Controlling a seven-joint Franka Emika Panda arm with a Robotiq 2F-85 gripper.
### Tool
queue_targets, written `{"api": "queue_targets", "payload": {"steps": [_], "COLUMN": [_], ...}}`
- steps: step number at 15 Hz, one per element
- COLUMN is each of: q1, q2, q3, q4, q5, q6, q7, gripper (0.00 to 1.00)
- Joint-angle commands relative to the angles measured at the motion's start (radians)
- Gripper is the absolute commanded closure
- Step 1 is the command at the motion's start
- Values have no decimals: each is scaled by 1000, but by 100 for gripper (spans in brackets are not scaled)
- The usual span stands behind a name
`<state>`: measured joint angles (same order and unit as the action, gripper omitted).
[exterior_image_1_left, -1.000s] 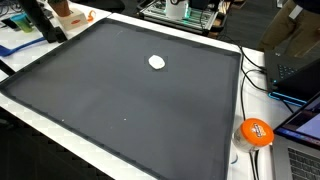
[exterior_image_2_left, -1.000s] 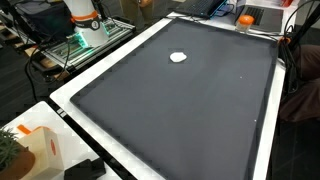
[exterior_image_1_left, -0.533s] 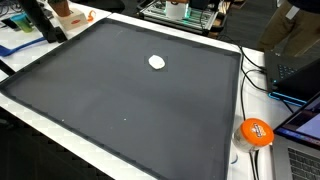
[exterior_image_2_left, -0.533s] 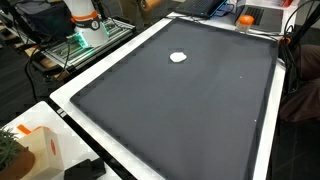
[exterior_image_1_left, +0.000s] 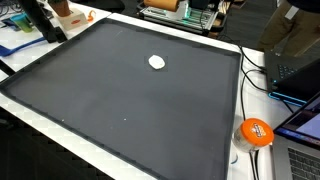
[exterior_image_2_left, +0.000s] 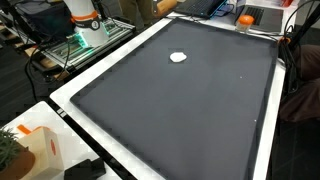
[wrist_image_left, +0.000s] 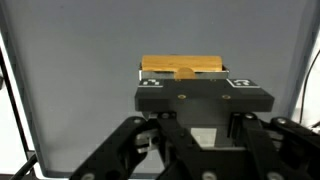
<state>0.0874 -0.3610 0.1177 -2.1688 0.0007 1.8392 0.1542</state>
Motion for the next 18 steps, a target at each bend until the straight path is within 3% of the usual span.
{"api": "queue_targets", "payload": {"steps": [1,7,10,11,12,13,18], "q1": [-9,-23,-32,-21,-23,-25,-27], "q2": [-10,-9,4,6,9,13,28], "q3": [10,19,26,14,16,17,19], "q4": [-6,-22,-11,-8,-8,-8,-3], "q5": [-25,-53,-75,-48,-55,-57,-57], "q6": [28,142,109,121,120,120,142], "q7": [23,108,137,103,110,114,133], "gripper": [78,78,78,53,53,78,78]}}
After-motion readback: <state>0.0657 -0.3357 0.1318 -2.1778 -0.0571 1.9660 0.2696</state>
